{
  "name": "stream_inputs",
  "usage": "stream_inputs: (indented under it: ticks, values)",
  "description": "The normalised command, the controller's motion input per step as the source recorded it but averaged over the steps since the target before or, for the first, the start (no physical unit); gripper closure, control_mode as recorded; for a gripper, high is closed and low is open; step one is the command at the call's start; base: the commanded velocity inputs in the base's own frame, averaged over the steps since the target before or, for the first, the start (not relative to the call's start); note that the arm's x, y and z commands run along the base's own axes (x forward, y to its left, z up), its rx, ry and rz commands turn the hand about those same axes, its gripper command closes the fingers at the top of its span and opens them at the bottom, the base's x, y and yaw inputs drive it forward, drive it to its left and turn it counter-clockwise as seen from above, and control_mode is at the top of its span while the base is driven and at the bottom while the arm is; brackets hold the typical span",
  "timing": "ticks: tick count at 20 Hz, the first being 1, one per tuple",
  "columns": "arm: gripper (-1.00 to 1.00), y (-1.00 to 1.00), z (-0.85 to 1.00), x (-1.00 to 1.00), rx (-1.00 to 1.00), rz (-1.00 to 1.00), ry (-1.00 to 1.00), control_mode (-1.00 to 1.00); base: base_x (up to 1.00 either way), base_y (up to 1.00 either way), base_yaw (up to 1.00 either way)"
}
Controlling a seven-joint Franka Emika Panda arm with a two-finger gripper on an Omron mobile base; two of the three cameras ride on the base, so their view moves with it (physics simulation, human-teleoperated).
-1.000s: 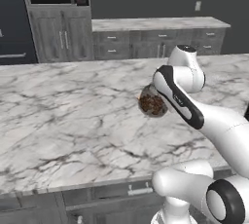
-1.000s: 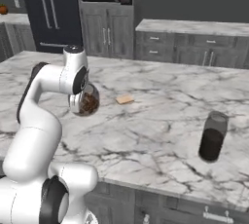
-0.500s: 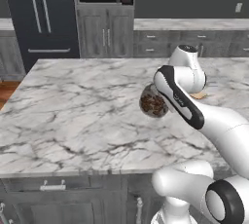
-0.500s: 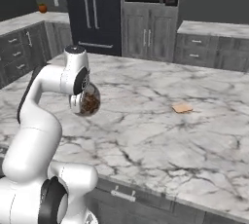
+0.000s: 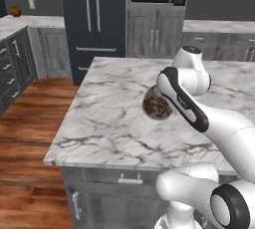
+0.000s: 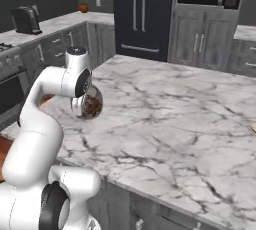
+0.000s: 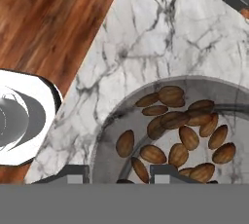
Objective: Pick the jar and jar from the dining table and place them in the open cabinet. Close the cabinet after placing the objects.
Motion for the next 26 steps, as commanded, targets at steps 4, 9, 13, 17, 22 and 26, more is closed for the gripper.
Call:
stream_inputs:
  ticks: [4, 9, 13, 17, 22, 26]
  values:
    - [1.0, 0.0, 0.0, 0.0, 0.0, 0.0, 0.0, 1.0, 0.0, 1.0, 0.23]
    - [1.0, 0.0, 0.0, 0.0, 0.0, 0.0, 0.0, 1.0, -0.05, 1.0, 0.21]
    - [1.0, 0.0, 0.0, 0.0, 0.0, 0.0, 0.0, 1.0, -0.27, 1.0, 0.21]
    - [1.0, 0.0, 0.0, 0.0, 0.0, 0.0, 0.0, 1.0, -0.24, 1.0, 0.2]
    - [1.0, 0.0, 0.0, 0.0, 0.0, 0.0, 0.0, 1.0, 0.13, 1.0, 0.19]
    - [1.0, 0.0, 0.0, 0.0, 0.0, 0.0, 0.0, 1.0, 0.37, 1.0, 0.22]
